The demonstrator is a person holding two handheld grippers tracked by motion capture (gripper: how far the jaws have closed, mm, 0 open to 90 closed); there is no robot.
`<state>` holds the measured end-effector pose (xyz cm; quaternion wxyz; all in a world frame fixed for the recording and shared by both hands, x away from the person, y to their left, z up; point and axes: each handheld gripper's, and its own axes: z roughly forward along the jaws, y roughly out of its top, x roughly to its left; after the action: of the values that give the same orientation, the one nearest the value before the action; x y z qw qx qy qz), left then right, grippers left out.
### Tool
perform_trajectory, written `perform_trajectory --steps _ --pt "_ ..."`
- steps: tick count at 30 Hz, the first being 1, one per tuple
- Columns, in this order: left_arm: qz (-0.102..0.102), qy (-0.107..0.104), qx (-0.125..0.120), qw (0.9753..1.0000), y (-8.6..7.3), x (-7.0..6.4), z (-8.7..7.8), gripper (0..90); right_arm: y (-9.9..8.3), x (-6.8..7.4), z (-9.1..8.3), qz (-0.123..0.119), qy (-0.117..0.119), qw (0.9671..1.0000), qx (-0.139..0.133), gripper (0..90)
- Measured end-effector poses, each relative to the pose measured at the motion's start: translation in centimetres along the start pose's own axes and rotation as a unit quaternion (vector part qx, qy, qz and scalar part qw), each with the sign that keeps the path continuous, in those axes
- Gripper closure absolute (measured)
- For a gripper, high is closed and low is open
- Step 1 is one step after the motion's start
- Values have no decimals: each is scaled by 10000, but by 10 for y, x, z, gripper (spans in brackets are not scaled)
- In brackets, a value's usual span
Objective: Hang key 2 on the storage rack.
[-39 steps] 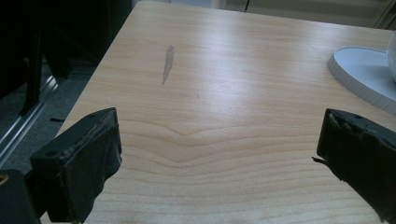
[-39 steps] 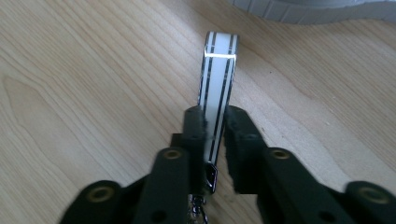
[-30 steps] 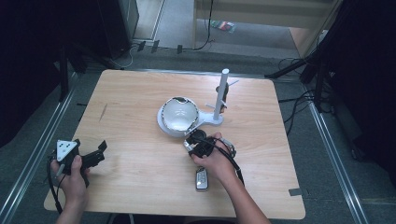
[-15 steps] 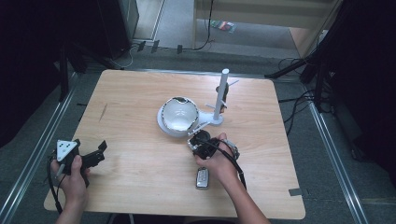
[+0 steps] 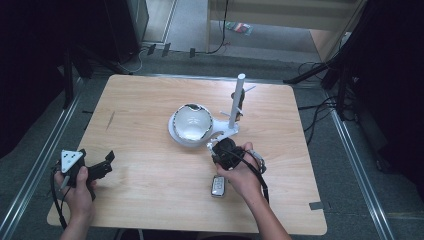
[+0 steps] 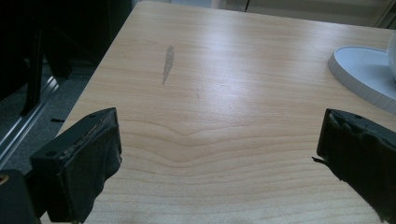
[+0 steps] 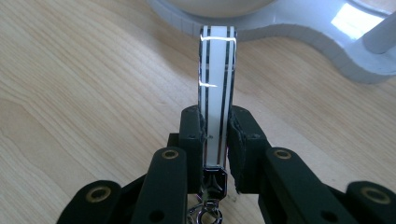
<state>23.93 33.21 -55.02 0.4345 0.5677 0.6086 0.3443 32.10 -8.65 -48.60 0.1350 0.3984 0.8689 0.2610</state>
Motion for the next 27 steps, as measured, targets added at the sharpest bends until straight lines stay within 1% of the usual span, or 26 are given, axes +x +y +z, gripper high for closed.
perform_trajectory --steps 4,7,8,12,19,27 --pt "2 1 -1 10000 0 0 0 1 0 -3 -6 40 -44 9998 -180 775" --pt "0 1 -3 10000 0 0 0 1 0 -4 -10 125 -81 9994 -300 775" --pt "0 2 -3 10000 0 0 0 1 0 -5 -11 69 -81 9992 -388 776" --pt "4 4 -1 10000 0 0 0 1 0 -8 -17 150 -109 9984 -530 775" --pt "5 6 -2 10000 0 0 0 1 0 -12 -26 259 -206 9964 -785 776" --pt "1 0 2 10000 0 0 0 1 4 -20 -38 367 -290 9929 -1093 776"
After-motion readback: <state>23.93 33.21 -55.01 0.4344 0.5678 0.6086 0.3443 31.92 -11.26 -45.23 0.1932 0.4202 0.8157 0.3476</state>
